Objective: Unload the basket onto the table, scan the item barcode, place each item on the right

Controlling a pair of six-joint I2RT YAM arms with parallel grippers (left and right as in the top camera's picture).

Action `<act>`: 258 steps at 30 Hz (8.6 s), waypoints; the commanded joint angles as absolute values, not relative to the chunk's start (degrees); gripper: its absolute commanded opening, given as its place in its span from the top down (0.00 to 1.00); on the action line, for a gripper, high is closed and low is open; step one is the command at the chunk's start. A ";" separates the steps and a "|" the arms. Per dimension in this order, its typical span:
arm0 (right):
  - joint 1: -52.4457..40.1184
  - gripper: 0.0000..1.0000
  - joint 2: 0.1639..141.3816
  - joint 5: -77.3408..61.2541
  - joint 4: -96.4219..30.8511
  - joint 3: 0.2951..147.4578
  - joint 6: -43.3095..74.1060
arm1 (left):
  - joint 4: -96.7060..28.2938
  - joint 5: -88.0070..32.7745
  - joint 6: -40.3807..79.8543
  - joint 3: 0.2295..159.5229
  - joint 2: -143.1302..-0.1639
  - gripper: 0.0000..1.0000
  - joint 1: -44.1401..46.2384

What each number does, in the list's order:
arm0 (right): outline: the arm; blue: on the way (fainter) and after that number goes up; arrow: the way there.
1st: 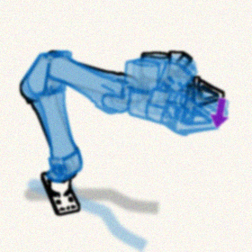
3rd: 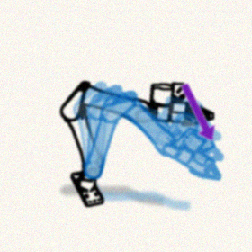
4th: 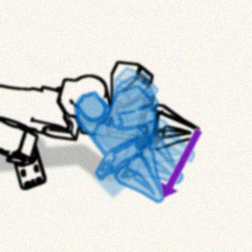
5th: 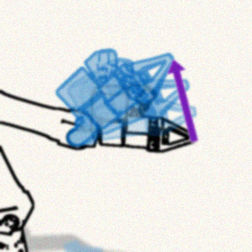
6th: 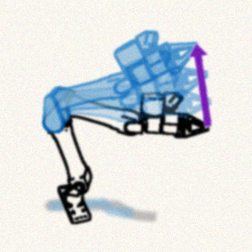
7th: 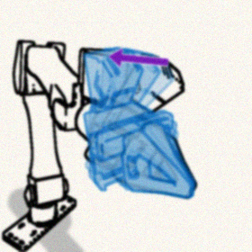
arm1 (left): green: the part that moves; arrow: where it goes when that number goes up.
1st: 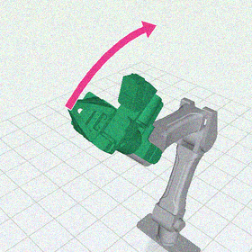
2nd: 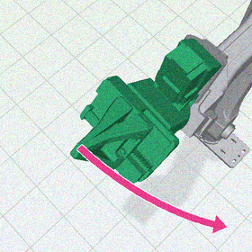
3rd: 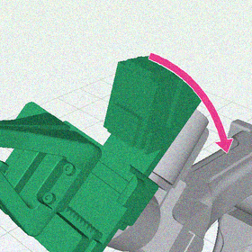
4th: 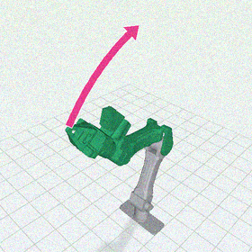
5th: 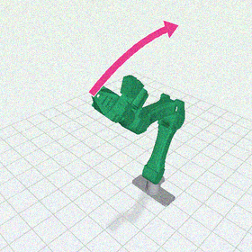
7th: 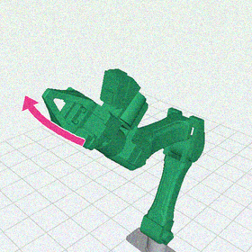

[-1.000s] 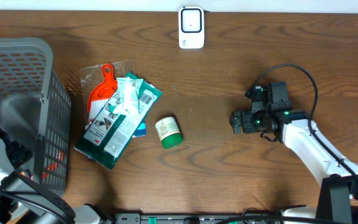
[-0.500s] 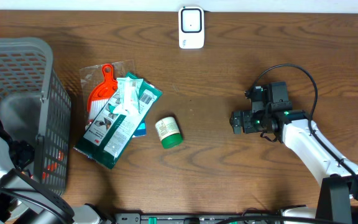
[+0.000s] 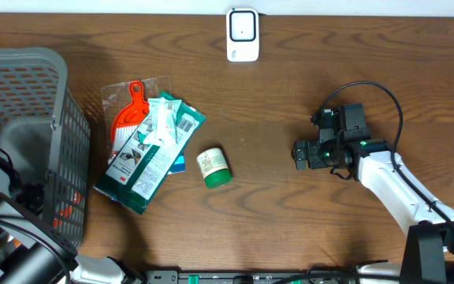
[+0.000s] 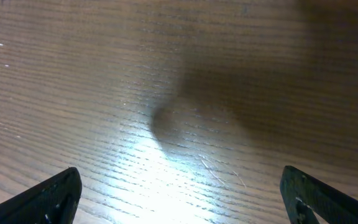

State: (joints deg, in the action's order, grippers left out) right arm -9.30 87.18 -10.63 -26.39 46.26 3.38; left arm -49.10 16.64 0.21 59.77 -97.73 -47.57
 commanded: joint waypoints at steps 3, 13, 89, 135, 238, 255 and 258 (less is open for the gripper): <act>-9.85 0.01 87.37 -10.55 -26.44 45.95 2.46 | -49.34 17.50 0.78 58.83 -100.31 0.08 -47.90; -9.85 0.01 87.37 -10.55 -26.41 45.95 2.46 | -49.36 17.54 0.78 58.83 -100.31 0.41 -47.88; -9.85 0.01 87.37 -10.55 -25.76 45.95 2.48 | -53.08 -18.65 10.00 92.84 -111.28 0.75 0.19; -9.85 0.01 87.37 -11.05 -25.12 45.93 2.72 | -62.39 21.50 30.74 98.48 -78.98 0.02 -25.43; -9.85 0.01 87.37 -11.03 -24.34 44.45 2.72 | -41.45 11.86 66.08 52.75 -79.13 0.90 -32.34; -9.85 0.01 87.37 -11.03 -23.59 44.45 2.72 | -33.08 5.54 58.22 65.43 -42.85 0.90 -32.34; -9.85 0.01 87.37 -11.03 -23.55 44.45 2.72 | -28.21 -2.31 56.60 65.45 -39.27 0.90 -32.34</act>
State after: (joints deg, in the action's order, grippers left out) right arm -9.30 87.18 -10.70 -23.73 44.86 3.20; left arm -29.76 5.69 59.27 64.84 -40.80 -32.42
